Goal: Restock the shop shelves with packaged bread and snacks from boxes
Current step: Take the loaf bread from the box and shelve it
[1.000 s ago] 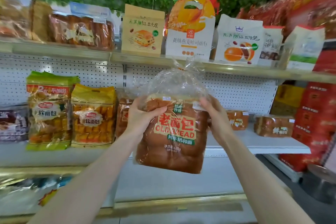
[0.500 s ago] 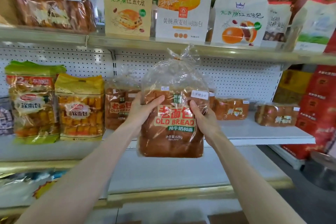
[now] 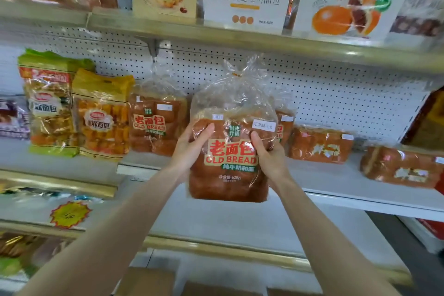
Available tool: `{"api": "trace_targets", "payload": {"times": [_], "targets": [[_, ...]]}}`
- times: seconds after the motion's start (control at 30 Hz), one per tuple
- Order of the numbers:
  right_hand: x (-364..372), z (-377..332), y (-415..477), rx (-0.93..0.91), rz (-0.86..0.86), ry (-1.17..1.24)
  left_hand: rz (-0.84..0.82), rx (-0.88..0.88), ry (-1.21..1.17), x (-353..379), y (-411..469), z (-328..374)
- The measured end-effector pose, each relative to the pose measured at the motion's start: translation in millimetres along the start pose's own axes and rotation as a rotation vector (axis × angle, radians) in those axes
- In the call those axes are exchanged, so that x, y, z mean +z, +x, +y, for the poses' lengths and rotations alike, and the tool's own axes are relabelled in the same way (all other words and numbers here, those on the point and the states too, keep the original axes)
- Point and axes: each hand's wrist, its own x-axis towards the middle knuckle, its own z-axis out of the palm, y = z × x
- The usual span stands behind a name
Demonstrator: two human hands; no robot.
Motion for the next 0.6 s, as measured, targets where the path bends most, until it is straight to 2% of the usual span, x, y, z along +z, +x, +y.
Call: {"api": "trace_targets", "payload": {"times": [0.3, 0.6], "targets": [[15.7, 35.4, 49.8, 0.023, 0.0, 0.038, 0.046, 0.047, -0.002, 6.2, 54.2, -22.7], [61.7, 78.5, 101.2, 0.001, 0.048, 0.083, 0.012, 0.089, 0.003, -18.4, 128.3, -58.7]]}}
